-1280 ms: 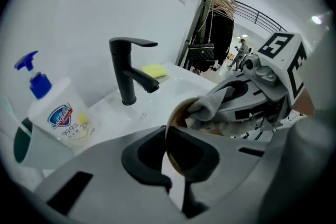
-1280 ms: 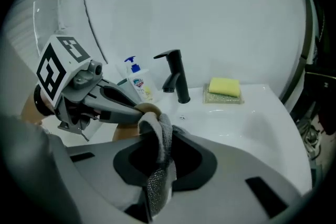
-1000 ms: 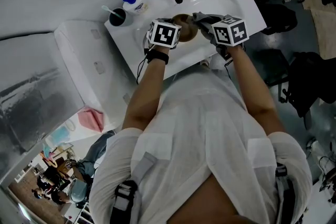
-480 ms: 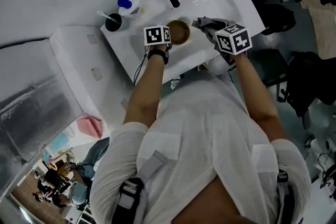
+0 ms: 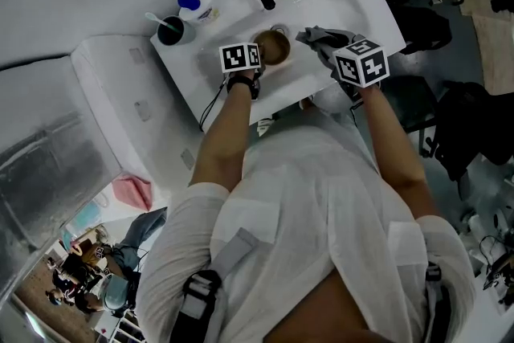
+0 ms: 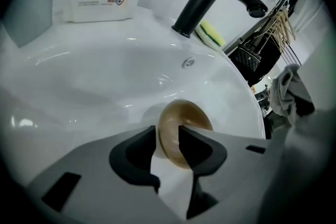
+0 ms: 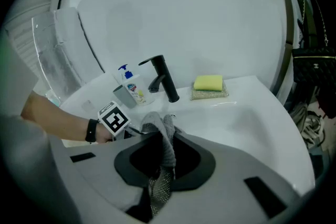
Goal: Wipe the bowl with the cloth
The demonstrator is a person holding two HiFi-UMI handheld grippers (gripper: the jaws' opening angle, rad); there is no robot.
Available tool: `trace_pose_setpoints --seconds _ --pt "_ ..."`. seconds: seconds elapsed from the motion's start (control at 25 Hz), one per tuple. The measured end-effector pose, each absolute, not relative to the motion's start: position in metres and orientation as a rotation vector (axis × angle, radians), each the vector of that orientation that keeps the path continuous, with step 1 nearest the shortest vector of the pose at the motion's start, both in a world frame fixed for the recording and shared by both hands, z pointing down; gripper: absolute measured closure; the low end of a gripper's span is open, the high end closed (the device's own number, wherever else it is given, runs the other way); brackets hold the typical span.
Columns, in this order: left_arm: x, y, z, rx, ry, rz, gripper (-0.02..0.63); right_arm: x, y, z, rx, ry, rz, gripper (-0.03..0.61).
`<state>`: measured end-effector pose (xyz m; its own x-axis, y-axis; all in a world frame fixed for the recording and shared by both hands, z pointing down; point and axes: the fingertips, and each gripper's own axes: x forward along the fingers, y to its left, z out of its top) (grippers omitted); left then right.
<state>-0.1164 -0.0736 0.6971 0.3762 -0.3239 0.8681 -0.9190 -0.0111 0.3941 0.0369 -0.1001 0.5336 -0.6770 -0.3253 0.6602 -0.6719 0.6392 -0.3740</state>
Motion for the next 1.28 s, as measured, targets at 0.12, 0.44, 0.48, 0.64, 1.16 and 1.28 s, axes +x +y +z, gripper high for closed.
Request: trace_pose_setpoints --seconds 0.12,0.44,0.48,0.64,1.16,1.28 --pt "-0.12 -0.075 0.686 1.592 -1.163 0.674 0.463 0.034 -0.1 0.533 0.782 -2.32 0.841 0.526" --pt "-0.139 -0.086 0.627 1.717 -1.218 0.485 0.465 0.024 -0.113 0.522 0.858 -2.393 0.858 0.526" --pt "-0.141 -0.088 0.615 1.754 -1.224 0.445 0.468 0.023 -0.115 0.516 0.872 -2.426 0.854 0.526" --pt "-0.149 -0.092 0.55 1.929 -1.27 0.222 0.504 0.024 -0.121 0.475 0.947 -2.613 0.812 0.526" --pt "-0.172 -0.058 0.32 2.63 -1.44 -0.241 0.603 0.034 -0.092 0.332 1.14 -2.989 0.351 0.529" --pt "-0.177 -0.045 0.299 2.689 -1.431 -0.261 0.603 0.037 -0.078 0.303 1.203 -2.989 0.252 0.532"
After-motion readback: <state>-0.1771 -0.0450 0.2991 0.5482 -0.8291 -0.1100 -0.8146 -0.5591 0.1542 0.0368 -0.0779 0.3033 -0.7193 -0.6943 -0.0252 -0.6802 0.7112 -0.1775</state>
